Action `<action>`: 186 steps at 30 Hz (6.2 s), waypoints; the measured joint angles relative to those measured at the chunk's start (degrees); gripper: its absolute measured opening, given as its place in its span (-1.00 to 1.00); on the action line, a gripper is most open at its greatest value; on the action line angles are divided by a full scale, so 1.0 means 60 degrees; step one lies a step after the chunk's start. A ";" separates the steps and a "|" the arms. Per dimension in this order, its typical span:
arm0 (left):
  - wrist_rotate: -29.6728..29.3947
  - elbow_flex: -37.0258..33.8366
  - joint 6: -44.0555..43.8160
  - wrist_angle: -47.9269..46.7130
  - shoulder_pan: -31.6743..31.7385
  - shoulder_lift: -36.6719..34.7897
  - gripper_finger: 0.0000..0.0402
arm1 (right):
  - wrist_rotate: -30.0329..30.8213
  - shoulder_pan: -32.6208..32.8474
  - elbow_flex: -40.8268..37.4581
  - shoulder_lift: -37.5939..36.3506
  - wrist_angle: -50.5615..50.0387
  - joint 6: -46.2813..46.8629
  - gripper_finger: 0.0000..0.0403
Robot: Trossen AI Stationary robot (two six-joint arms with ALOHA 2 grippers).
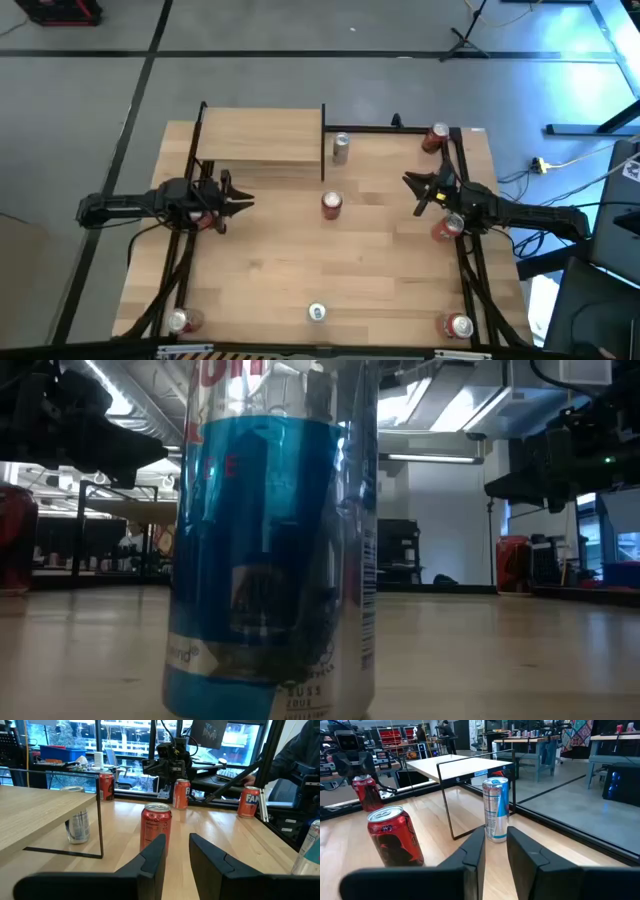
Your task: Place canned beverage on shelf
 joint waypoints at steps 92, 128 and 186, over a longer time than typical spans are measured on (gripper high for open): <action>-0.2969 0.6548 -0.0965 0.3766 0.0003 0.7729 -0.61 | -0.0426 0.0000 0.0648 0.0011 0.1815 0.1724 -0.66; -0.2070 1.3107 -0.2280 -0.3295 0.0081 1.5537 0.47 | -0.1257 0.0000 0.0652 0.0011 0.1371 0.1830 -0.66; -0.0757 1.0488 -0.2183 0.0099 -0.0080 1.6574 0.46 | -0.1333 0.0000 0.0656 0.0009 0.0439 0.1717 -0.66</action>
